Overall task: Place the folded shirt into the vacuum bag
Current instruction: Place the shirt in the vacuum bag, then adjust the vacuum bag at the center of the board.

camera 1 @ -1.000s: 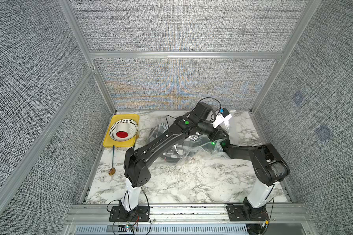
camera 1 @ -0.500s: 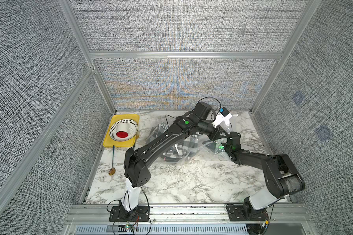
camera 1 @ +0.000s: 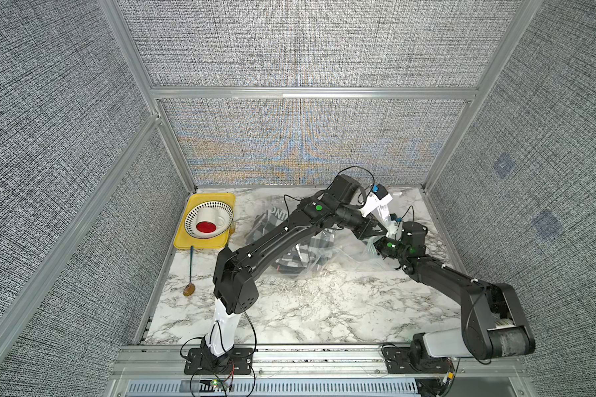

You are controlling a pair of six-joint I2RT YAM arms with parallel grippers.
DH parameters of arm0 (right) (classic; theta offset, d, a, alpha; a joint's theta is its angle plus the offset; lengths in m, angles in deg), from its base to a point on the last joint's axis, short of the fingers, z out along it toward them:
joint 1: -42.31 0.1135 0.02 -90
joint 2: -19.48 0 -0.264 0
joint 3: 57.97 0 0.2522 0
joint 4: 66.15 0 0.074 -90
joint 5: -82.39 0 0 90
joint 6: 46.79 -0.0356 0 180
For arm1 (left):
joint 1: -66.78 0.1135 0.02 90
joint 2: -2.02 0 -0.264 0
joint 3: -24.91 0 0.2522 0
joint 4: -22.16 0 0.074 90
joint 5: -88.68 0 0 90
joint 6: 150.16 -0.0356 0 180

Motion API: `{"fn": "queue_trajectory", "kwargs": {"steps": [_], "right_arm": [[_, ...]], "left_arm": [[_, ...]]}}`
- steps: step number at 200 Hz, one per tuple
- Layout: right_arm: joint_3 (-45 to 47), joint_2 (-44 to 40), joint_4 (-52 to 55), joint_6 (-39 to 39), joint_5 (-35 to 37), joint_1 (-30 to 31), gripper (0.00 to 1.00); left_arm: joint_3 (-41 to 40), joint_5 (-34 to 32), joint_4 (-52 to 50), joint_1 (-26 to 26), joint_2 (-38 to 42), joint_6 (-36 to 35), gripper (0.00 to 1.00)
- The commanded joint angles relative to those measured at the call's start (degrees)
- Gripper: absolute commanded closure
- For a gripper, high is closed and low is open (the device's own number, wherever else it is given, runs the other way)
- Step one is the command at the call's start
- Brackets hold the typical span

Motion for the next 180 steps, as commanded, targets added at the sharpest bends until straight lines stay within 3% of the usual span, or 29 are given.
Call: {"fn": "queue_trajectory", "kwargs": {"steps": [1, 24, 49, 79, 101, 142, 180], "right_arm": [[0.8, -2.7, 4.8, 2.7, 2.6, -2.3, 0.67], [3.0, -5.3, 5.9, 3.1, 3.0, -5.8, 0.67], [3.4, -5.7, 4.8, 4.1, -1.0, -6.9, 0.66], [3.5, -5.6, 3.6, 4.6, -3.8, -6.9, 0.66], [3.2, -4.9, 4.3, 5.5, -4.0, -7.1, 0.66], [6.1, -7.6, 7.7, 5.3, 0.4, -12.6, 0.66], [10.1, -13.7, 9.5, 4.9, 0.5, -19.4, 0.66]], "left_arm": [[0.5, 0.7, 0.3, 0.1, -0.1, 0.2, 1.00], [0.1, 0.8, 0.4, -0.3, -0.2, 0.6, 1.00], [0.4, 1.4, 0.5, -0.8, -0.6, 1.2, 0.99], [-0.3, 0.9, 0.0, -0.8, 0.2, 1.7, 0.53], [-3.0, -1.7, 0.0, -0.8, 3.6, 1.9, 0.34], [-8.9, -11.5, -2.1, 0.1, 10.8, 2.6, 0.28], [-18.9, -25.6, -2.6, 4.6, 16.9, 7.6, 0.30]]}}
